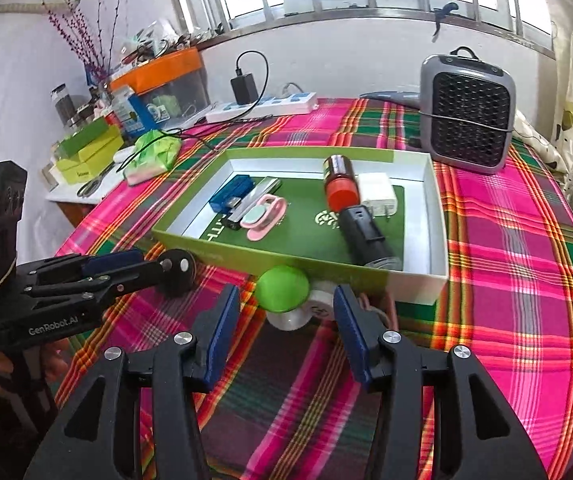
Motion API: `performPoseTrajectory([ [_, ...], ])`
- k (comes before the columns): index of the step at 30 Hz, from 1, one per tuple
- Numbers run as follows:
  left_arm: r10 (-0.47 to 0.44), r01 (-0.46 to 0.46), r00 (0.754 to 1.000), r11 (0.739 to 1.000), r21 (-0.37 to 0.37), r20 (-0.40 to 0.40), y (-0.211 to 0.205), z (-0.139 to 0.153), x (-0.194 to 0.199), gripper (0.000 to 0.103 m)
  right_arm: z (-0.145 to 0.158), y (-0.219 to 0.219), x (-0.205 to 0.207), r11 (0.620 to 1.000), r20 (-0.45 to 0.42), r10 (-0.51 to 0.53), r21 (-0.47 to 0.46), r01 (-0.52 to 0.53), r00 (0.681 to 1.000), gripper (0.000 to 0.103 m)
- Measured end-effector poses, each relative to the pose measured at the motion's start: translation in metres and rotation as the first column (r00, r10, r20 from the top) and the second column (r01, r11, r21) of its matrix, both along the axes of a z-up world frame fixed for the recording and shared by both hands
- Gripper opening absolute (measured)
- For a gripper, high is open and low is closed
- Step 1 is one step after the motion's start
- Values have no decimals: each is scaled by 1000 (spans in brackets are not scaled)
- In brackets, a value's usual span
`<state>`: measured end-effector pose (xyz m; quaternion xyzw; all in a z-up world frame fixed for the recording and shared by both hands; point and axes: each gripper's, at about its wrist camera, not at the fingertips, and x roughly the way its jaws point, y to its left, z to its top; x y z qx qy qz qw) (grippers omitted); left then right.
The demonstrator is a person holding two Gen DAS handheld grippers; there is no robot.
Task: Organize rigid objects
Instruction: 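Move the left tool to the black round disc while the right tool reaches the green cap, then close the left tool on the black disc while the right tool closes on the green cap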
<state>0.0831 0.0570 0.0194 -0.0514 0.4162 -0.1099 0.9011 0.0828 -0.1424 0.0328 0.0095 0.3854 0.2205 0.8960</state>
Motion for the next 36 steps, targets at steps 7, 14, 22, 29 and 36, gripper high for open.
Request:
performPoseTrajectory([
  [7,-19,19,1000,1000,-23,-11,2,-6,0,42,-5,10,1,999,8,9,-41,-9,1000,50],
  [14,-30,30,999,999,-31,-18,1,-9,6,42,-6,19,5,996,28,-1,-92,4,1000,50],
  [22,-17,15,999,999,-52,-29,5,-12,14,42,-7,26,5,995,45,-1,-102,5,999,50],
  [29,-25,23,999,998,-52,-35,4,-15,19,42,-6,19,3,999,39,1,-40,1,999,50],
  [36,-27,25,999,999,-44,-34,3,-15,21,42,-7,23,3,999,31,11,-31,-10,999,50],
])
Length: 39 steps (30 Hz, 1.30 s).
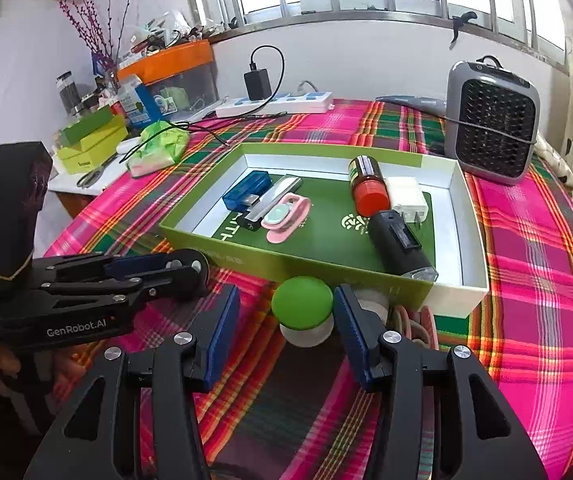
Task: Organize rigid objects
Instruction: 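Close the left tool on the black disc while the right tool closes on the green cap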
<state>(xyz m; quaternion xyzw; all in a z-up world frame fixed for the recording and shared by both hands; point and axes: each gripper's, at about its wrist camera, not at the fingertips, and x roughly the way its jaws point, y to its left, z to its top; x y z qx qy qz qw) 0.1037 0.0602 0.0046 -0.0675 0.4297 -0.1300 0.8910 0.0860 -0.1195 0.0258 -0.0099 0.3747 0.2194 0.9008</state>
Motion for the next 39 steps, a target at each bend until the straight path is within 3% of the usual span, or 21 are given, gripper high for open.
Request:
performPoseTrajectory([
  [8,-5,4,1000,999,45,8,-7,0,2,43,-6,6,5,999,-17,-4,-35,3,1000,50],
  [20,14,-15,1000,999,33,13,-10,0,6,43,-12,7,11,1000,-53,-12,-18,11,999,50],
  [30,36,-36,999,999,-20,4,-3,0,7,43,-11,3,13,1000,-57,-15,24,16,998,50],
  [33,39,-39,999,999,-6,9,-4,0,5,42,-11,2,13,999,-57,-20,27,22,998,45],
  [39,38,-37,999,999,-18,6,-4,0,5,32,-10,1,12,999,-55,-23,36,25,998,39],
])
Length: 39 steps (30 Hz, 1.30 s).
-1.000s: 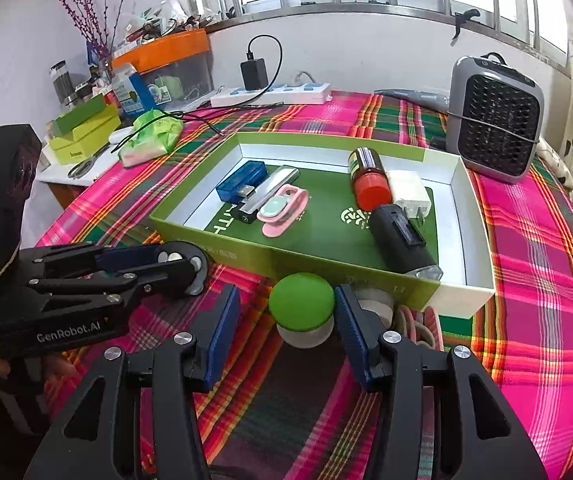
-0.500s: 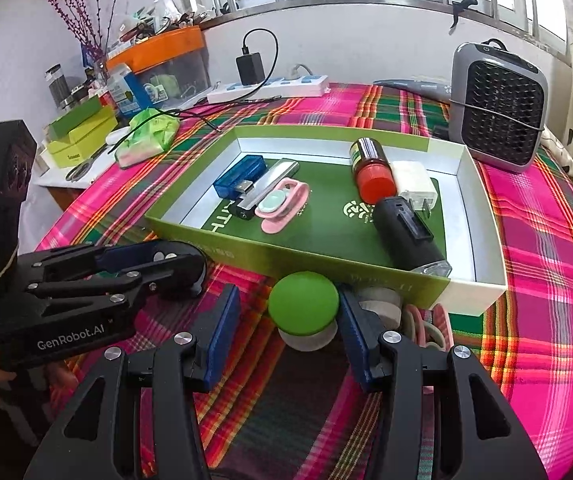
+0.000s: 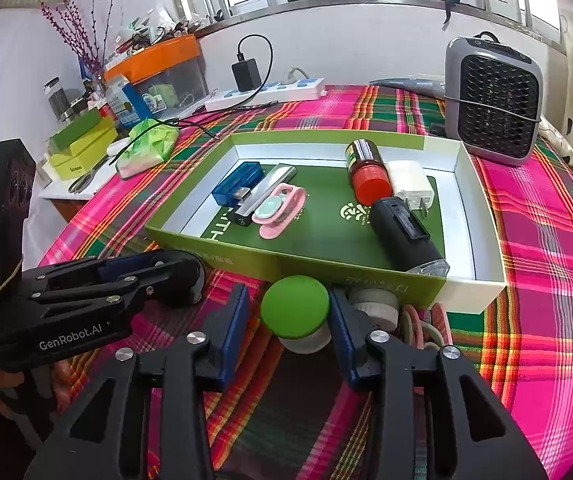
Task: Organize rigid objects
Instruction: 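Close the left tool on the black disc while the right tool closes on the green cap, then carry the black disc and green cap over the box lid with both tools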
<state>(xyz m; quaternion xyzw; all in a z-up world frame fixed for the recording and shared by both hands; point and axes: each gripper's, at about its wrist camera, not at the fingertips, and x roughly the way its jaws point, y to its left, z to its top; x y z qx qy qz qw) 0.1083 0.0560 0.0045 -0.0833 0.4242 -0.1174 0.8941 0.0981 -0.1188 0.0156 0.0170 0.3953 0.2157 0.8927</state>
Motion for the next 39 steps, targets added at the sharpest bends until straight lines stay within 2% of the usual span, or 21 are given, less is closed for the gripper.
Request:
performPoseTrajectory([
  [5,-5,5,1000,1000,2,2,0,0,-1,27,0,-1,0,1000,4,-3,4,3,1000,33],
  [26,-5,5,1000,1000,3,5,0,0,-2,27,1,-1,-2,1000,11,6,2,-6,1000,33],
  [39,1,-1,999,1000,2,39,4,16,-9,27,8,-4,-5,1000,30,5,16,-5,1000,33],
])
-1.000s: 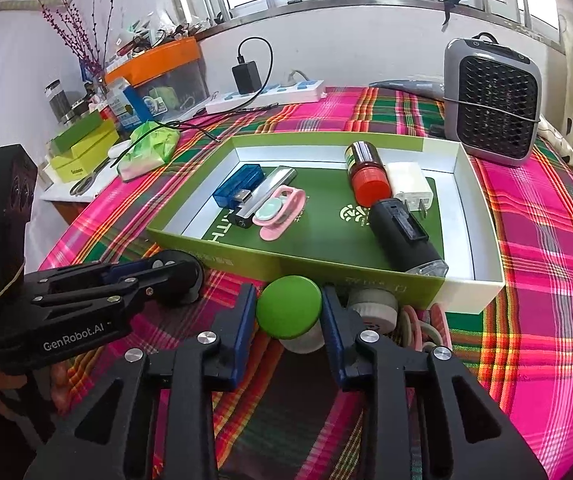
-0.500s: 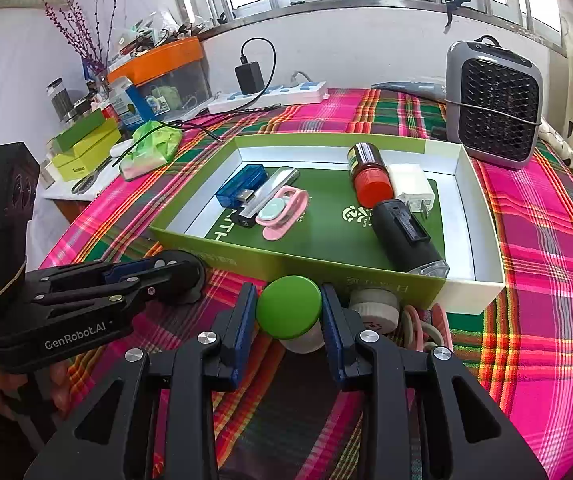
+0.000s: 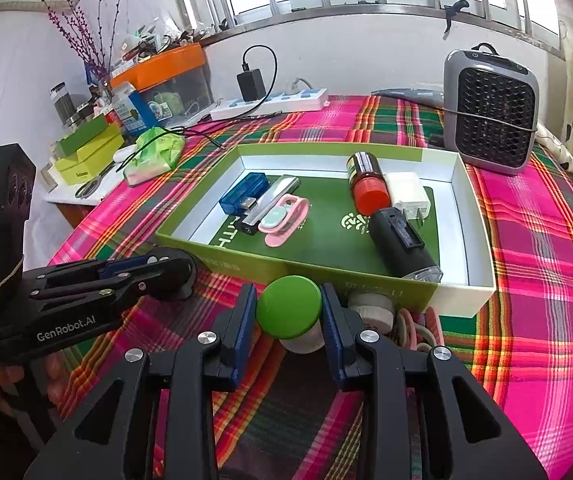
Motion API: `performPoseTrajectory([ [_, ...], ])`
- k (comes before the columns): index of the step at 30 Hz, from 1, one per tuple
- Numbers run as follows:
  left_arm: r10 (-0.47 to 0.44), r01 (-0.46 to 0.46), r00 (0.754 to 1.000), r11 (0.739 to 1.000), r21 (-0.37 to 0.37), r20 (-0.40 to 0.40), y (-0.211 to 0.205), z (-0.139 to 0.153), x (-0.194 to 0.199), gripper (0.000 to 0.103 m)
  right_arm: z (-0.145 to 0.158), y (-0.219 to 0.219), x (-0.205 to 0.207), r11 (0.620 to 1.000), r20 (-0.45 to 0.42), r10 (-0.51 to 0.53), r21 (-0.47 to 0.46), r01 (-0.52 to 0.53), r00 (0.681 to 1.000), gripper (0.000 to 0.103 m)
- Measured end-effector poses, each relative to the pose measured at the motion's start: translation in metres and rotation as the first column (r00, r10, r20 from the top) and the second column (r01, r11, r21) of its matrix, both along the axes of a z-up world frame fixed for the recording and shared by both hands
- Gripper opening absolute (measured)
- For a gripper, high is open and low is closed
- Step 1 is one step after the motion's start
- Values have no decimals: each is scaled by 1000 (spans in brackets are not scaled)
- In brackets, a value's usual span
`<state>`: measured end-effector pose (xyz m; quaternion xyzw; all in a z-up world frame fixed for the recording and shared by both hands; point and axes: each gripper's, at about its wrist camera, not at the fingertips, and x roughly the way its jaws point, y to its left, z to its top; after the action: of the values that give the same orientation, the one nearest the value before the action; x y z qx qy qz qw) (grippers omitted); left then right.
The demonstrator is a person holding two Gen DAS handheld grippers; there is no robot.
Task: Organize rigid objects
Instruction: 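Carry the black disc and green cap over the box lid with both tools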
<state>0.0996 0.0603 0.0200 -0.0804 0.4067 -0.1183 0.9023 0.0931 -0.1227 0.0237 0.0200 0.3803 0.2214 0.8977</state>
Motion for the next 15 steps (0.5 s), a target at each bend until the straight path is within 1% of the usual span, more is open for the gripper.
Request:
performPoseTrajectory([
  [9,-14,14,1000,1000,6,27,-2,16,-1,27,13,-2,-1,1000,26,6,7,-7,1000,33],
  [15,-18,18,999,1000,8,43,-3,25,6,27,24,-3,2,1000,50,5,5,-5,999,33],
])
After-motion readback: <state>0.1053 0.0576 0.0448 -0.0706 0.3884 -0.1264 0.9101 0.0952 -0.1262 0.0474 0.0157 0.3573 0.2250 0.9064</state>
